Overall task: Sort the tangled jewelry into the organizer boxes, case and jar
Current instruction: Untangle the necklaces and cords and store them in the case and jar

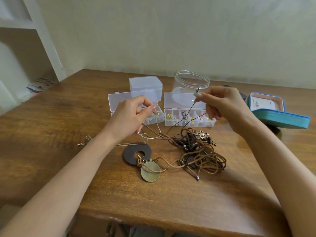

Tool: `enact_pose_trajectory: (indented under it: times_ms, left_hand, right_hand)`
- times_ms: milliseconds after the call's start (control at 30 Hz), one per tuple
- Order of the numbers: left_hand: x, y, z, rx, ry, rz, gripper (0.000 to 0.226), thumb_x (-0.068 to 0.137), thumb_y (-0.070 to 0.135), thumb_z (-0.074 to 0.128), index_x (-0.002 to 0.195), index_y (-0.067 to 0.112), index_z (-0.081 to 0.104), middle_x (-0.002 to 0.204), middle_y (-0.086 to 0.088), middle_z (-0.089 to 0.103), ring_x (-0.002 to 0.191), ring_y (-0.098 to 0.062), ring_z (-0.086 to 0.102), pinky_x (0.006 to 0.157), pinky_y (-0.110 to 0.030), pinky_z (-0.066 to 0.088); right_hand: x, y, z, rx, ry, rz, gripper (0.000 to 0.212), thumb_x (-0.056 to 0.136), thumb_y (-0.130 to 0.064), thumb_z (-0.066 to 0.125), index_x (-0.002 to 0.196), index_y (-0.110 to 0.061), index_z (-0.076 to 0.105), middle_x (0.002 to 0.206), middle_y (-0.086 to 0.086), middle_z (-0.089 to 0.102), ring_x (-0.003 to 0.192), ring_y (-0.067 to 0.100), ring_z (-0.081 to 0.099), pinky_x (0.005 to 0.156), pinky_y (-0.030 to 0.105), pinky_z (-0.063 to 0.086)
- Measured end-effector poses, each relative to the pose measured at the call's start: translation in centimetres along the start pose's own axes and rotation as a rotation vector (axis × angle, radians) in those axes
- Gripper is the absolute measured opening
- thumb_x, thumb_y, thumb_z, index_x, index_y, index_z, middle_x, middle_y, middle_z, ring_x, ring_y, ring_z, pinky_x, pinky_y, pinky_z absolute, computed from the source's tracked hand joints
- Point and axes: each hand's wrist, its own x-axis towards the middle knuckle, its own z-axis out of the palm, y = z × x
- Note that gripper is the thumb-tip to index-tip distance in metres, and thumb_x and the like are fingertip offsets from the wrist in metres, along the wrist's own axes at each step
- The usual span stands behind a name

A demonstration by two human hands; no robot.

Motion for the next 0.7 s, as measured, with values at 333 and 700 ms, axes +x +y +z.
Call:
enact_pose_trajectory:
  times_ms: [333,700]
  left_hand:
    - [-0.3,0.5,-0.2,-0.086,0.027,0.031,0.011,0.092,0.03,0.052,0.089,0.022,0.059,0.041,0.003,0.05,0.033,-0.009,0.045,0.036,-0.014,0.035]
    - [0.2,-0.6,0.3,0.128,0.008,-0.069,0.015,0.099,0.025,0.046,0.094,0.013,0.054,0.071,0.005,0.072,0.031,-0.008,0.042,0.036,-0.019,0.039]
  right_hand:
    - [-1.6,-0.1,5.2,-0.487,-0.499,-0.193,0.042,0.066,-0.05,0.076,0.101,-0.033,0.058,0.094,-0.018,0.063,0.07,-0.005,0.051,0.06,0.01,0.039]
    - [-0.4,1.8,2.4,-0.41,-0.522,0.005,0.011,0.083,-0.019,0.07,0.09,-0.012,0.072,0.074,0.004,0.072,0.072,0.009,0.067,0.071,0.017,0.052]
